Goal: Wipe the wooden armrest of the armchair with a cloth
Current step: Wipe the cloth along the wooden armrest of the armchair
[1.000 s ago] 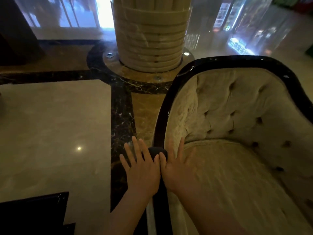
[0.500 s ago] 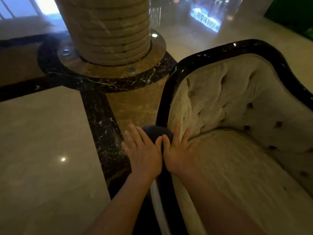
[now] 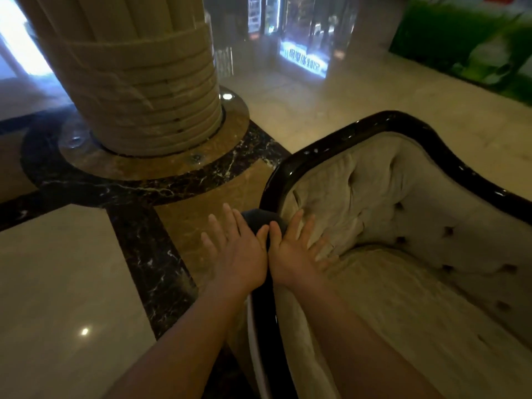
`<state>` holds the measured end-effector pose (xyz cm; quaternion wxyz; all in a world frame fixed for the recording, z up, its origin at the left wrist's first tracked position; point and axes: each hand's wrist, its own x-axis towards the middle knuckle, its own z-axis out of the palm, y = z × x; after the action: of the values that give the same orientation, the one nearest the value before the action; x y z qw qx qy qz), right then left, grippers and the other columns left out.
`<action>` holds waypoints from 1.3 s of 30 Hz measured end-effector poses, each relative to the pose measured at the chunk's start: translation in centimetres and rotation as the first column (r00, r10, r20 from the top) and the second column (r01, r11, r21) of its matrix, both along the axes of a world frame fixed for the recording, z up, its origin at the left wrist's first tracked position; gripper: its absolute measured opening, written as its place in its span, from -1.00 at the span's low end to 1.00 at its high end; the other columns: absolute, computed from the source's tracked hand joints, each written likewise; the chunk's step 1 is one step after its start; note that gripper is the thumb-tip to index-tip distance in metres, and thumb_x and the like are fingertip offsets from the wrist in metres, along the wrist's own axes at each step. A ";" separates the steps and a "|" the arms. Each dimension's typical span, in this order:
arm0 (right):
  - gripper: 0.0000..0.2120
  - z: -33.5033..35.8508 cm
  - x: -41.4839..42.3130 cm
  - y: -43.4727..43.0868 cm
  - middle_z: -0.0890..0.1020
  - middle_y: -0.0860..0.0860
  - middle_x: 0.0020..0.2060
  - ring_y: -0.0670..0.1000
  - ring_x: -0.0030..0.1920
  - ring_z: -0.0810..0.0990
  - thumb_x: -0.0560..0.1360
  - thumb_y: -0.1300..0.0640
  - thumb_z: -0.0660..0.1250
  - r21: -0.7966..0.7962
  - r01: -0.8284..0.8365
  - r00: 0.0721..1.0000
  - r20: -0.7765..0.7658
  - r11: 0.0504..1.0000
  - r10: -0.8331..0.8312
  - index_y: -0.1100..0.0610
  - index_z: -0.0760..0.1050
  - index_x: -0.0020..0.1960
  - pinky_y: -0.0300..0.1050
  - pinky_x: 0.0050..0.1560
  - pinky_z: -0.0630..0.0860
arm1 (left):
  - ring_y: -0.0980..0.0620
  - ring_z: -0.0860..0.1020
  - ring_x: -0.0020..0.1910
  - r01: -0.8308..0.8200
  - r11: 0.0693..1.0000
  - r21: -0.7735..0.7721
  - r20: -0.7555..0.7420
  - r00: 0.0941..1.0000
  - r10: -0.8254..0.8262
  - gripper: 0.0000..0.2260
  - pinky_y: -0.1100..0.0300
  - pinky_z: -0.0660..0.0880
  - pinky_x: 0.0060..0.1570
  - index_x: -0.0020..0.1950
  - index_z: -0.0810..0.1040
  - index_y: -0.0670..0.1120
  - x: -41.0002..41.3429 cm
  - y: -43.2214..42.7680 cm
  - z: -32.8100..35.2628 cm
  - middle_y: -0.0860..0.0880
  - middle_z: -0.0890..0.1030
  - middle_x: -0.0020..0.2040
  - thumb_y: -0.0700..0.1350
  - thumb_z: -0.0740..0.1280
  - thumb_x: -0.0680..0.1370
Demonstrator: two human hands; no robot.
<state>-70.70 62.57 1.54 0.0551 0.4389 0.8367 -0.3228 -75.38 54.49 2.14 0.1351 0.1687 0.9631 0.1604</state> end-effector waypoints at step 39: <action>-0.24 7.8 -11.8 8.5 -0.28 0.14 0.62 0.23 0.59 -0.35 0.60 -0.30 -0.24 -0.273 0.550 0.831 0.092 0.789 -0.548 0.16 -0.29 0.61 0.38 0.53 -0.25 | -0.13 -0.23 0.60 0.569 0.820 -0.061 0.326 0.788 -0.522 -0.31 -0.17 -0.28 0.50 0.62 -0.17 -0.05 -16.4 14.1 7.3 -0.02 -0.18 0.64 0.30 -0.16 0.59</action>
<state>-82.48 71.02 9.35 0.0256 0.6513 0.6166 -0.4415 -91.81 68.63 9.46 0.3306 0.4031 0.8511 0.0620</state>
